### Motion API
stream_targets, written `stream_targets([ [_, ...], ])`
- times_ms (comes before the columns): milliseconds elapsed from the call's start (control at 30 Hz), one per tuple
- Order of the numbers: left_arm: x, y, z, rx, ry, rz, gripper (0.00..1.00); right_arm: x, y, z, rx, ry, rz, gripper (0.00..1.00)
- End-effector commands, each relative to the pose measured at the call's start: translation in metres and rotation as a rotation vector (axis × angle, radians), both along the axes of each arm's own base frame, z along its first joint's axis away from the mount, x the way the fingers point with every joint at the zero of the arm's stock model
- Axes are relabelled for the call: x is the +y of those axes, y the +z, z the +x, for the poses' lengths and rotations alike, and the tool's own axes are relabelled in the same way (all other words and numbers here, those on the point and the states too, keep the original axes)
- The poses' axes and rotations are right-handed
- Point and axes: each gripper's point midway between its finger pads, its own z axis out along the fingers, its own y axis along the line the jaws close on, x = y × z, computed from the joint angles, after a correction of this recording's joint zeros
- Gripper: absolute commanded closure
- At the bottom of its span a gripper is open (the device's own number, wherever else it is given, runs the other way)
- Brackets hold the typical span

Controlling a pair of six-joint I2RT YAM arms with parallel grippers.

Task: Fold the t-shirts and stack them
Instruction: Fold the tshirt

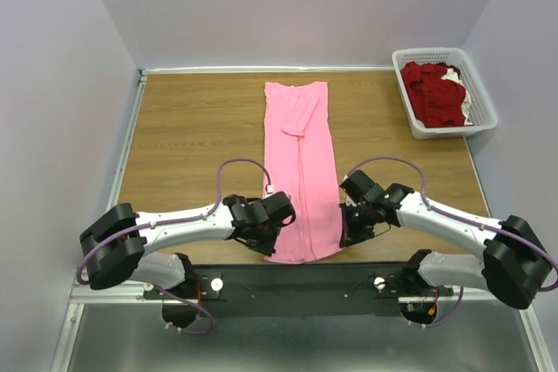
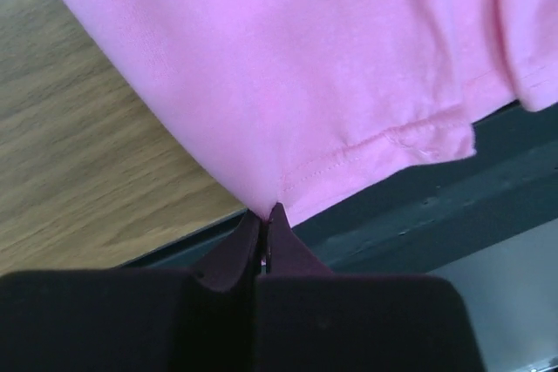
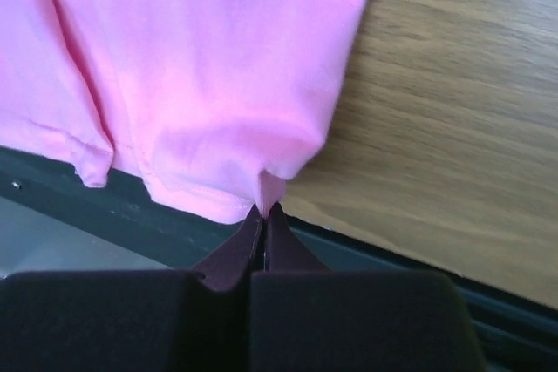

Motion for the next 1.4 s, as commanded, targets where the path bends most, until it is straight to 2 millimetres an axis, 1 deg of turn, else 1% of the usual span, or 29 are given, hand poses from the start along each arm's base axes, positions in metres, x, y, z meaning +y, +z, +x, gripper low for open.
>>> stream_targets([
  [0,-0.013,0.013,0.025,-0.052,0.02,-0.049,1.0,0.001,0.023,0.035,-0.141,-0.058,-0.048,0.99],
  [33,-0.02,0.019,0.043,-0.106,0.028,-0.045,1.0,0.001,0.023,0.046,-0.163,-0.064,-0.081,0.99],
  [67,-0.02,0.021,0.055,-0.133,0.038,-0.041,1.0,0.008,0.036,0.066,-0.218,-0.079,-0.081,0.99],
  [100,-0.015,0.023,0.074,-0.166,0.051,-0.03,1.0,0.004,0.041,0.083,-0.273,-0.087,-0.118,0.99],
  [133,-0.018,0.029,0.094,-0.206,0.073,-0.037,1.0,0.004,0.043,0.094,-0.292,-0.089,-0.133,0.99],
  [167,-0.01,0.033,0.116,-0.24,0.093,-0.033,1.0,0.004,0.051,0.118,-0.341,-0.096,-0.162,0.99],
  [200,-0.006,0.036,0.13,-0.265,0.116,-0.034,1.0,0.004,0.053,0.131,-0.357,-0.096,-0.18,0.99],
  [233,-0.01,0.046,0.149,-0.315,0.132,-0.054,1.0,0.0,0.054,0.145,-0.369,-0.111,-0.193,0.99],
  [267,-0.008,0.05,0.162,-0.343,0.147,-0.058,1.0,0.001,0.05,0.157,-0.365,-0.105,-0.213,0.99],
  [300,-0.002,0.059,0.188,-0.394,0.186,-0.06,1.0,0.006,0.061,0.177,-0.408,-0.103,-0.196,0.99],
  [367,0.003,0.066,0.212,-0.44,0.213,-0.056,1.0,0.003,0.066,0.202,-0.424,-0.123,-0.184,0.99],
  [400,0.005,0.068,0.223,-0.46,0.222,-0.056,1.0,0.004,0.06,0.211,-0.415,-0.108,-0.187,0.99],
  [433,0.005,0.072,0.234,-0.482,0.235,-0.061,1.0,0.01,0.071,0.229,-0.452,-0.117,-0.161,0.99],
  [467,0.009,0.074,0.252,-0.502,0.248,-0.052,1.0,0.005,0.071,0.241,-0.457,-0.131,-0.163,0.99],
  [500,0.011,0.075,0.26,-0.514,0.253,-0.049,1.0,0.007,0.074,0.25,-0.465,-0.129,-0.156,0.99],
  [533,0.009,0.082,0.273,-0.542,0.265,-0.059,1.0,0.009,0.073,0.263,-0.472,-0.121,-0.156,0.99],
  [567,0.016,0.075,0.284,-0.539,0.273,-0.035,1.0,0.006,0.075,0.273,-0.478,-0.132,-0.153,0.99],
  [633,0.016,0.071,0.3,-0.54,0.277,-0.031,1.0,0.006,0.074,0.29,-0.487,-0.132,-0.152,0.99],
  [667,0.02,0.069,0.306,-0.538,0.288,-0.027,1.0,0.002,0.074,0.297,-0.487,-0.143,-0.153,0.99],
  [733,0.02,0.07,0.318,-0.547,0.289,-0.029,1.0,0.0,0.072,0.307,-0.489,-0.144,-0.152,0.99],
  [767,0.023,0.065,0.324,-0.543,0.294,-0.02,1.0,-0.002,0.069,0.315,-0.484,-0.153,-0.15,0.99],
  [867,0.021,0.061,0.335,-0.544,0.295,-0.032,1.0,-0.007,0.06,0.326,-0.473,-0.153,-0.16,0.99],
  [900,0.021,0.06,0.338,-0.543,0.299,-0.034,1.0,-0.008,0.061,0.331,-0.478,-0.157,-0.159,0.99],
  [967,0.022,0.055,0.348,-0.537,0.301,-0.041,1.0,-0.011,0.056,0.336,-0.471,-0.16,-0.161,0.99],
  [1000,0.022,0.054,0.35,-0.538,0.307,-0.045,1.0,-0.011,0.048,0.337,-0.456,-0.157,-0.167,0.99],
  [1033,0.022,0.052,0.354,-0.54,0.313,-0.046,1.0,-0.01,0.048,0.34,-0.458,-0.157,-0.16,0.99],
  [1133,0.019,0.041,0.359,-0.528,0.306,-0.051,1.0,-0.008,0.038,0.343,-0.44,-0.153,-0.156,0.99],
  [1233,0.018,0.025,0.36,-0.498,0.302,-0.038,1.0,-0.006,0.029,0.344,-0.426,-0.149,-0.159,0.99],
  [1367,0.019,0.017,0.36,-0.492,0.303,-0.027,1.0,-0.007,0.02,0.343,-0.41,-0.146,-0.167,0.99],
])
